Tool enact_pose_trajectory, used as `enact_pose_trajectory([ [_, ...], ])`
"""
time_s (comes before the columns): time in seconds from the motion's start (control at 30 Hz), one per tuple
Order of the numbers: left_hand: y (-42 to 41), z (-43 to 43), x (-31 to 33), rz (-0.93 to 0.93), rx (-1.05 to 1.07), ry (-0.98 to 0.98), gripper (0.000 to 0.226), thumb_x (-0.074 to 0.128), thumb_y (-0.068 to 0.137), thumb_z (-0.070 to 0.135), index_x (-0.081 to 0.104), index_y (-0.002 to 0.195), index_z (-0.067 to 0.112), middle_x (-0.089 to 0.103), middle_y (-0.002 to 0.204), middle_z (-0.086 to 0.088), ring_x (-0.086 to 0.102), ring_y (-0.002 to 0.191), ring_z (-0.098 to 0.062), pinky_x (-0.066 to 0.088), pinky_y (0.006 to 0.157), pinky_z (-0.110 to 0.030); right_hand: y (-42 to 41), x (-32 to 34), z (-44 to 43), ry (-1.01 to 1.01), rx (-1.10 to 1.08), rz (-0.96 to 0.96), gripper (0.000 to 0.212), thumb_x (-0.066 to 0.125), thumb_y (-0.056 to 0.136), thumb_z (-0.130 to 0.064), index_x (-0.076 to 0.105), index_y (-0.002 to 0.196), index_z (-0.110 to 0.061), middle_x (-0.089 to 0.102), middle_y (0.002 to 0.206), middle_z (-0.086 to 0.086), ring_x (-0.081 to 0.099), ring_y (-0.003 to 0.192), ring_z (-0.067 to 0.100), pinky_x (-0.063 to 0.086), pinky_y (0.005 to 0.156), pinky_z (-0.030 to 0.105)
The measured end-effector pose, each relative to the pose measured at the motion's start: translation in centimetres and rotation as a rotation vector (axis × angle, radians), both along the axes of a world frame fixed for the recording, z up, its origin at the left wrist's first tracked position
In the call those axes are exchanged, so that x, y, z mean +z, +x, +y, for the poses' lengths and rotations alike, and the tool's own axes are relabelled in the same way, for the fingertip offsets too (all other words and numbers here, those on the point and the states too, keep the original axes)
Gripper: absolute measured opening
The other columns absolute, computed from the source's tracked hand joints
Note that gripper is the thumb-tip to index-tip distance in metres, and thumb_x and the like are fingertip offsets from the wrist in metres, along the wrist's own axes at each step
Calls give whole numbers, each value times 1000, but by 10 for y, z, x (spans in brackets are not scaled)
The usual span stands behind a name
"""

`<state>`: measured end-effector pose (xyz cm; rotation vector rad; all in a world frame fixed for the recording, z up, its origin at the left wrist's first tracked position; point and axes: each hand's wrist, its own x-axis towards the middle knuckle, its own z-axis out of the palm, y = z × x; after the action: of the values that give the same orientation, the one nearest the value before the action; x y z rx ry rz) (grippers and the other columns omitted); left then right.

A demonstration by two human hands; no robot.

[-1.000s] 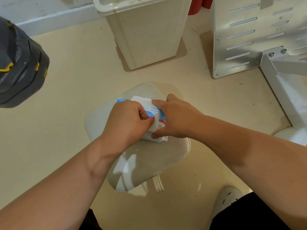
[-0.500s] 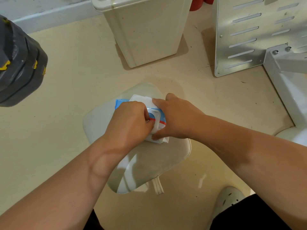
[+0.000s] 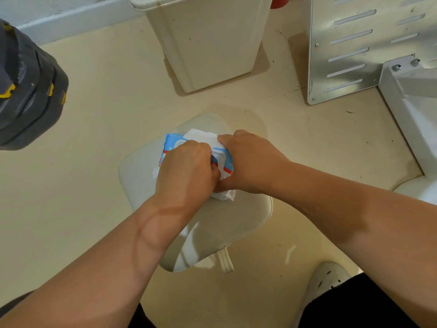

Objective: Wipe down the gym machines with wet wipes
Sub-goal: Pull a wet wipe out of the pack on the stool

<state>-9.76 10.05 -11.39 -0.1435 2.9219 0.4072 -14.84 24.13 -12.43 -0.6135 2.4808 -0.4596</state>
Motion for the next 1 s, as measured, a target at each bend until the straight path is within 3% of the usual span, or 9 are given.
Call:
enact_pose_trajectory([
  [0.3, 2, 3, -4, 3, -5, 23, 15, 52, 88, 15, 48, 74, 12, 50, 75, -6, 44, 72, -26, 33, 61, -36, 3, -3, 1, -32, -8, -1, 75, 85, 64, -65, 52, 116, -23, 43, 93, -2, 56, 81, 21, 52, 73, 37],
  [0.43, 3, 3, 0, 11, -9, 35, 32, 49, 90, 20, 29, 64, 18, 41, 71, -4, 40, 72, -25, 27, 61, -36, -2, -4, 0, -26, 5, 8, 66, 85, 65, -62, 52, 107, -23, 41, 91, -4, 56, 82, 21, 52, 75, 37],
  [0.6, 7, 0, 7, -3, 19, 65, 33, 49, 91, 24, 30, 65, 19, 40, 69, 0, 43, 72, -26, 31, 61, -37, -7, -6, -1, -30, 27, 14, 72, 87, 70, -51, 54, 128, -24, 49, 101, -3, 55, 92, 21, 51, 81, 34],
  [0.7, 6, -1, 10, 4, 15, 98, 34, 48, 91, 24, 26, 66, 22, 33, 69, 5, 40, 71, -23, 26, 62, -35, -11, -4, -5, 4, 42, 2, 65, 86, 72, -45, 54, 126, -27, 53, 103, -3, 56, 96, 20, 49, 81, 33],
  [0.8, -1, -20, 14, 83, 57, 26, 21, 54, 90, 20, 41, 74, 15, 47, 78, -4, 47, 75, -30, 24, 64, -33, -14, 0, -5, 41, 45, -39, 65, 86, 70, -38, 53, 125, -27, 59, 108, -3, 55, 96, 21, 50, 79, 35],
  [0.87, -7, -45, 17, 147, 101, -31, 10, 59, 86, 17, 55, 80, 11, 61, 85, -14, 55, 81, -37, 32, 68, -38, -14, 2, -2, 34, 33, -61, 67, 86, 69, -37, 53, 125, -27, 60, 108, -3, 55, 95, 20, 51, 80, 36],
  [1.0, 1, -64, 22, 194, 61, 106, 7, 67, 81, 14, 65, 74, 14, 65, 71, -2, 61, 73, -29, 46, 67, -37, -13, 6, -2, 5, 20, -66, 65, 86, 70, -42, 56, 127, -28, 62, 109, -4, 55, 96, 19, 51, 83, 34],
])
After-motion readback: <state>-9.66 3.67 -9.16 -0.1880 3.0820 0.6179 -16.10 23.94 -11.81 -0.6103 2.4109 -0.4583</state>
